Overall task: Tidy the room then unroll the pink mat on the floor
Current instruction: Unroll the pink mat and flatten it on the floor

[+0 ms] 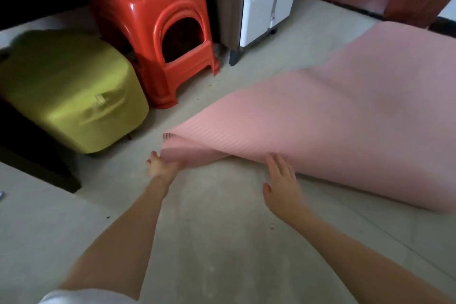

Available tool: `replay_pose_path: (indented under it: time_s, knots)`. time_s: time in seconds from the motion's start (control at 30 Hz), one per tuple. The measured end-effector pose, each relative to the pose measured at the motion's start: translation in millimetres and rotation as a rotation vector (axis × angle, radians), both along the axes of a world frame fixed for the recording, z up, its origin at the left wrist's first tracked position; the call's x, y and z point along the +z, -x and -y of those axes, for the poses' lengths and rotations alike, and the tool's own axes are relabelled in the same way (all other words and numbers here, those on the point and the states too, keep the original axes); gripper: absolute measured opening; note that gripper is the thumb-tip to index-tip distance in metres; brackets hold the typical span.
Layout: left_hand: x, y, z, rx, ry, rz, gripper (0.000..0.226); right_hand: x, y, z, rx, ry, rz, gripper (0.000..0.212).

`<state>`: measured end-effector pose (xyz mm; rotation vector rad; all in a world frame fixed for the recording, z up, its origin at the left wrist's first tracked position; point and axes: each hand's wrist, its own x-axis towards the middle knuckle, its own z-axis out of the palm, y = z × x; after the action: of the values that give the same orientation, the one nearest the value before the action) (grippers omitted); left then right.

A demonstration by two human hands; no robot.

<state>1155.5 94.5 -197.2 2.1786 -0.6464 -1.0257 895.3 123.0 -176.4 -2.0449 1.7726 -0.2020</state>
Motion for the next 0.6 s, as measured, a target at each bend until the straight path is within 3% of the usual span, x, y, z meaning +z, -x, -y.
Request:
replay_pose_path:
  time_s: [0.1,0.17,0.37,0.43,0.6]
  knots:
    - [0,11,-15,-0.081,0.055,-0.079,0.046,3,5,-13,-0.023,-0.080,0.018,0.071]
    - [20,27,-30,-0.275,0.098,0.009,0.013,17,3,-21,-0.029,-0.125,0.023,0.075]
    - [114,48,-45,-0.974,0.398,0.366,0.030,77,6,-30,-0.119,-0.127,-0.095,0.104]
    - [155,50,-36,-1.096,0.468,0.395,0.033,106,10,-15,-0.149,-0.125,-0.083,0.108]
    - [255,71,-12,-1.212,0.751,0.410,0.012,194,26,15,-0.156,-0.011,-0.028,0.112]
